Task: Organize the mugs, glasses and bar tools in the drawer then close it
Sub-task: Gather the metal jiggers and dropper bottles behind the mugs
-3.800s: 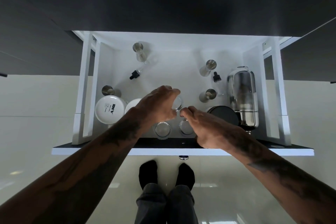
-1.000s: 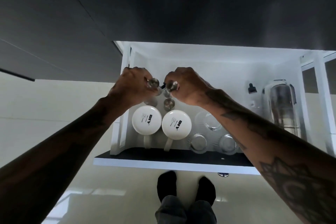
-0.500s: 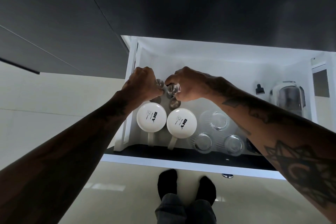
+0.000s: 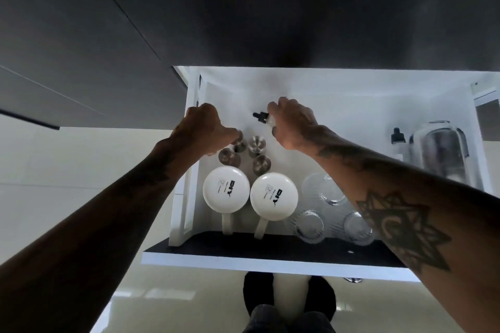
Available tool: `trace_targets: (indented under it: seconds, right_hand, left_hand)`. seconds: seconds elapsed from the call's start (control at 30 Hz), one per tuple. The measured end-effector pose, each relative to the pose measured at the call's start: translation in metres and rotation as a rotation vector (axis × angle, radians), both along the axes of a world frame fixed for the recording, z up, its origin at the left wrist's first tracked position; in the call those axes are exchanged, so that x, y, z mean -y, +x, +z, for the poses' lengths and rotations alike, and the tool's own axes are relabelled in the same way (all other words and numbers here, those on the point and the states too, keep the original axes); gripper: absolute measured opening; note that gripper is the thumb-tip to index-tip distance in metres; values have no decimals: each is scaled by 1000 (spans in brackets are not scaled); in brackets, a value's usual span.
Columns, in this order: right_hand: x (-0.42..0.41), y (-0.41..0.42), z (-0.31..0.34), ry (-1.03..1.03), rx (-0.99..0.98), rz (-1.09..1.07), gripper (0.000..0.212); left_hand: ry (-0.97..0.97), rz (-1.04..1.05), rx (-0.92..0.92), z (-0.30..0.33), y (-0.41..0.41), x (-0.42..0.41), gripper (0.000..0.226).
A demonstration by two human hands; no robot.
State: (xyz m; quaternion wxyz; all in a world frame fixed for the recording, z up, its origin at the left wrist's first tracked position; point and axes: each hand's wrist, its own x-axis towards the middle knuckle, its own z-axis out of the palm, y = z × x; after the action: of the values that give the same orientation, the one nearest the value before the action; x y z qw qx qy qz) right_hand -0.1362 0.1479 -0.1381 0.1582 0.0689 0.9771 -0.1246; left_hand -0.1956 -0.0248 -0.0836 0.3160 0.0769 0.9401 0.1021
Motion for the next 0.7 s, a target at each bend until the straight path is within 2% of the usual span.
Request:
trace_targets:
  seconds: [0.07,0.17,0.27,0.4,0.5,0.57,0.63,0.7]
  right_hand:
    - [0,3,10,-229,-16,-318,46]
    - [1,8,34,-770,120,-810,50]
    - [5,18,48,-1011,326,-1012,47]
    - [17,21,49,-1278,434,-1228,50]
    - [28,20,47,-1340,425,-1289,49]
    - [26,22,50,-1316,391,-1265,35]
    - [13,29,53,-1217,328,-1194,24]
    - [-12,43,54,-1015,188,-1050,33]
  left_hand:
    - [32,80,89,-4,2,4,42]
    - [169,247,209,-9,6,5,42]
    - [242,359,304,-10,7,5,30]
    - [257,396,309,-11,7,8,21]
    - [216,366,292,-10,7,10,23]
    - [187,329,293,-10,7,8,23]
    - [82,231,284,0,8,7,16]
    - [-60,73,187,19,11,8,24]
